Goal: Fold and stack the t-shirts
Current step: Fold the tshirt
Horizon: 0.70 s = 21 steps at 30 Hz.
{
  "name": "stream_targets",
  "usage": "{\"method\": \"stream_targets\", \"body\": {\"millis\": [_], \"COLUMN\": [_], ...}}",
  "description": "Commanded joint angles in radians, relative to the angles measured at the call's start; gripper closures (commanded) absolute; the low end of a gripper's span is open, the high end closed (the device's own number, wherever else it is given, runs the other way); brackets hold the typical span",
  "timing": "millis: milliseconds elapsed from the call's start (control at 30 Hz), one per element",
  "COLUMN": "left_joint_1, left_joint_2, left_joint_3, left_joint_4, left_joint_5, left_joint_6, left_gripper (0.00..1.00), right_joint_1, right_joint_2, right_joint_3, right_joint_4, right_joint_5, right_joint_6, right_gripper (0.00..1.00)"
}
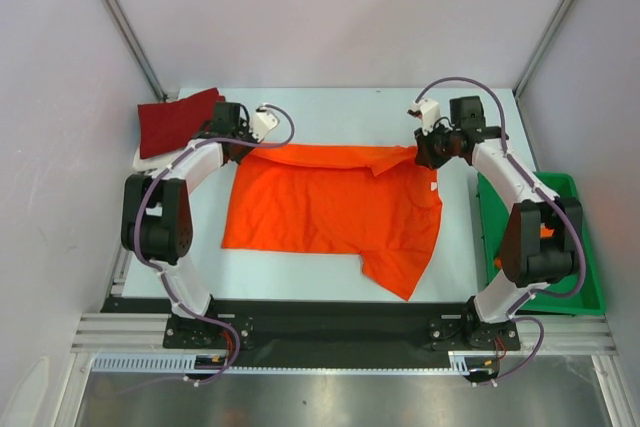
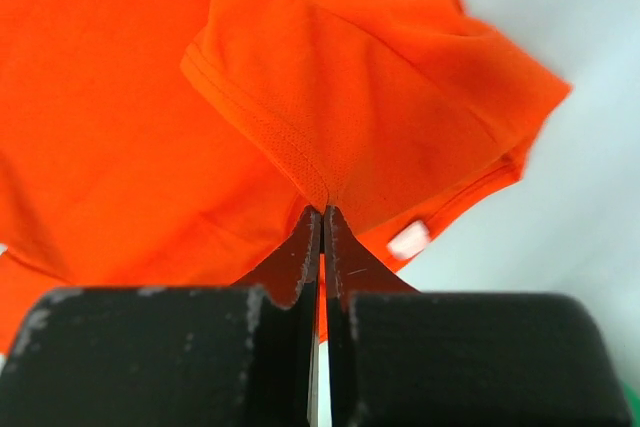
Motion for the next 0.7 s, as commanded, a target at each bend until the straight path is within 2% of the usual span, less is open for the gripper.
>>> {"method": "stream_targets", "body": {"millis": [0,233,267,333,367,433,467,533,667], "left_joint_1": [0.008,0.008,0.008,0.009,0.014,0.021,0.024,0.024,0.024], "left_joint_2": [-0.074,-0.087,-0.085,-0.094,-0.105,-0.136,-0.140,-0.124,0.017], "left_joint_3": [-0.037,-0.109,-0.114,-0.117,-0.114,-0.091,-0.079,-0.020,0.159], "left_joint_4": [0.007,0.007,-0.005,-0.017,-0.016,-0.013,-0.007,-0.010,-0.143], "left_joint_5": [0.035,0.026,0.023,0.026,0.036,0.056,0.070,0.076,0.087], "left_joint_6": [-0.017,-0.039,-0.042,-0.040,-0.056,-0.080,-0.106,-0.123,-0.160], "left_gripper": [1.00,0.99,0.97,0.87,0.69,0.58,0.47,0.40,0.40], "right_joint_1": [0.020,0.041,0.043,0.038,0.034,0.022,0.012,0.008,0.000], "right_joint_2": [-0.052,-0.084,-0.086,-0.084,-0.087,-0.092,-0.087,-0.063,0.046], "right_joint_3": [-0.053,-0.153,-0.168,-0.170,-0.164,-0.129,-0.113,-0.064,-0.017], "right_joint_4": [-0.020,-0.040,-0.049,-0.063,-0.065,-0.046,-0.022,0.003,0.075], "right_joint_5": [-0.021,-0.036,-0.028,-0.015,-0.016,-0.028,-0.034,-0.034,-0.016], "right_joint_6": [0.018,-0.023,-0.036,-0.057,-0.059,-0.030,-0.016,0.038,0.075], "right_gripper": [1.00,1.00,0.97,0.84,0.72,0.64,0.60,0.59,0.57]}}
